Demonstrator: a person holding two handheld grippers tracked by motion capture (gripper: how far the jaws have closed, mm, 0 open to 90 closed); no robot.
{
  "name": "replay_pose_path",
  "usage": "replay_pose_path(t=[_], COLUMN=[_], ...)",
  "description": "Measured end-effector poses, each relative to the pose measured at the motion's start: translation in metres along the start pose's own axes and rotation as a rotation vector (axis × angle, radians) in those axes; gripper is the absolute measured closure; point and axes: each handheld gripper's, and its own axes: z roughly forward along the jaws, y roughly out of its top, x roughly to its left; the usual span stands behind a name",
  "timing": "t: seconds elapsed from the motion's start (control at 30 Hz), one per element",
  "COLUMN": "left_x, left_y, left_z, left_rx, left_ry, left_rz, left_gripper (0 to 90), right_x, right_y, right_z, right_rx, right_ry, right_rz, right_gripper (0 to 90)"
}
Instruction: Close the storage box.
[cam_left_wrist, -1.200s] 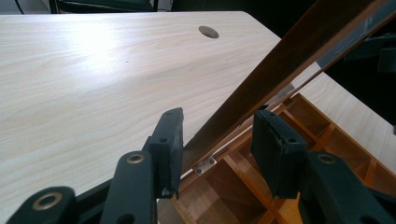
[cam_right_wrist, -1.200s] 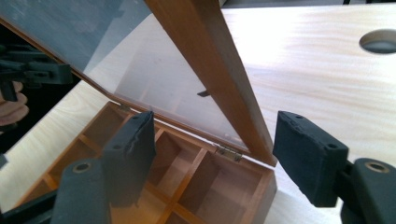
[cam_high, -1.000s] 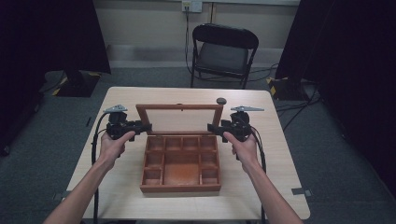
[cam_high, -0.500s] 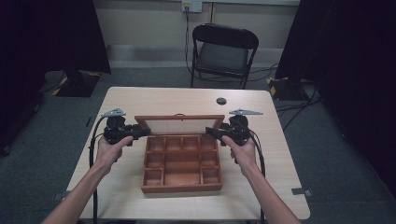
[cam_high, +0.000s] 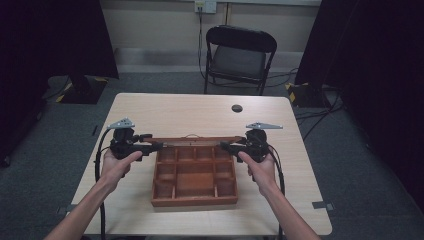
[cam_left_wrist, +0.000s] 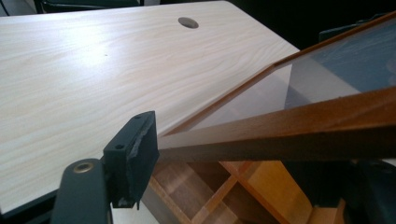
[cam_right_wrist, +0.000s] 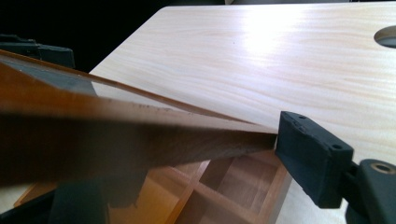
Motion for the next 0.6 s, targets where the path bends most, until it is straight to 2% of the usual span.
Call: replay_pose_path(t=[0.2, 0.37, 0.5, 0.6], left_x=[-0.003, -0.006, -0.006, -0.008], left_y=[-0.005, -0.01, -0.015, -0.016], left_z=[-0.001, -0.001, -0.001, -0.002], left_rx=[0.019, 0.043, 0.035, 0.027], left_ry=[-0.002, 0.005, 0.003, 0.019], left_rz=[0.017, 0.034, 0.02, 0.021], left_gripper=[27.0, 24.6, 22.4, 21.8], right_x=[0.003, 0.001, -0.001, -0.006], right_y=[-0.008, -0.017, -0.02, -0.024], right_z=[-0.003, -0.012, -0.017, -0.023], right_rx=[0.006, 0.006, 0.013, 0.026], right_ry=[0.001, 0.02, 0.023, 0.008], right_rz=[-0.004, 0.004, 0.002, 0.002], right_gripper=[27.4, 28.3, 28.3, 29.1])
